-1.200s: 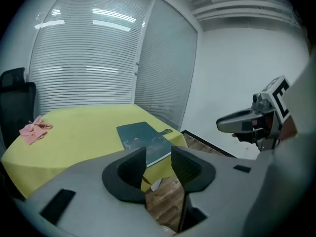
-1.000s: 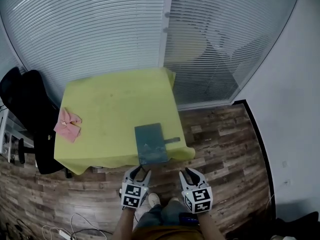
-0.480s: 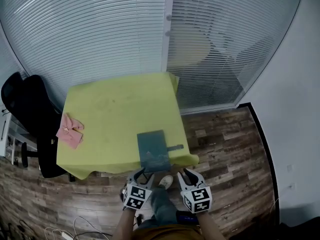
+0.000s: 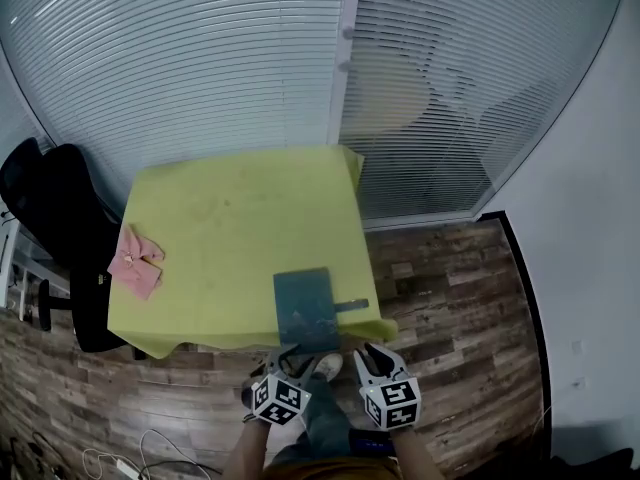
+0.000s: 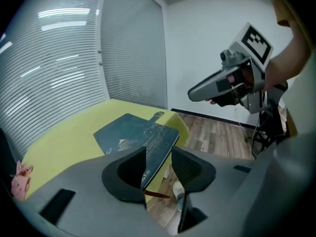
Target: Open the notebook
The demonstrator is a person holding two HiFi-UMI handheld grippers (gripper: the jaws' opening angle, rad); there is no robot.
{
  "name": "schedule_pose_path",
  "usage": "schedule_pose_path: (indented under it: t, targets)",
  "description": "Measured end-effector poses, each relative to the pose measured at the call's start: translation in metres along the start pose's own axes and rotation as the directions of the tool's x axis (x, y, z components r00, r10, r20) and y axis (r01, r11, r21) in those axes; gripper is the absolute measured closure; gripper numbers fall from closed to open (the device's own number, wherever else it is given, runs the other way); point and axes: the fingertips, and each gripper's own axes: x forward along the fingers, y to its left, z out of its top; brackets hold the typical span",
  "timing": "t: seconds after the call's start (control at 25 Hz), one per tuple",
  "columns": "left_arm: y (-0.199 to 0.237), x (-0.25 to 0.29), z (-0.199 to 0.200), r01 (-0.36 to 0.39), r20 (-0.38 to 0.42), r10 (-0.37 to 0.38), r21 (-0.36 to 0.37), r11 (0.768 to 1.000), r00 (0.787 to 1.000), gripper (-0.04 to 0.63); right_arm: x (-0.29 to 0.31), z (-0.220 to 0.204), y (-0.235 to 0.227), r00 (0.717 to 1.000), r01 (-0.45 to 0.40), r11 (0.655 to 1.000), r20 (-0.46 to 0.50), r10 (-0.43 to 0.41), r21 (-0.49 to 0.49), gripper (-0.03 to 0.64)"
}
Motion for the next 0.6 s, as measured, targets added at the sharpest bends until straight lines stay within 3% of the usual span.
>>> schedule_pose_path:
  t: [0.12,0.6]
  targets:
    - [-0.004,0.01,-0.002,0.012,-0.032,-0.01,0.073,0.997,0.999,0.418,0.004,-0.002,-0.001,1.0,-0.006,1.0,-0.01,0.006,0.0,0.517]
    - [-0.005,0.028,-0.005,0.011,-0.069,0.005,0.222,0.975,0.998,0.419,0.004,-0.002,-0.015,0.999,-0.022,0.998,0.025,0.02,0.051,0.518]
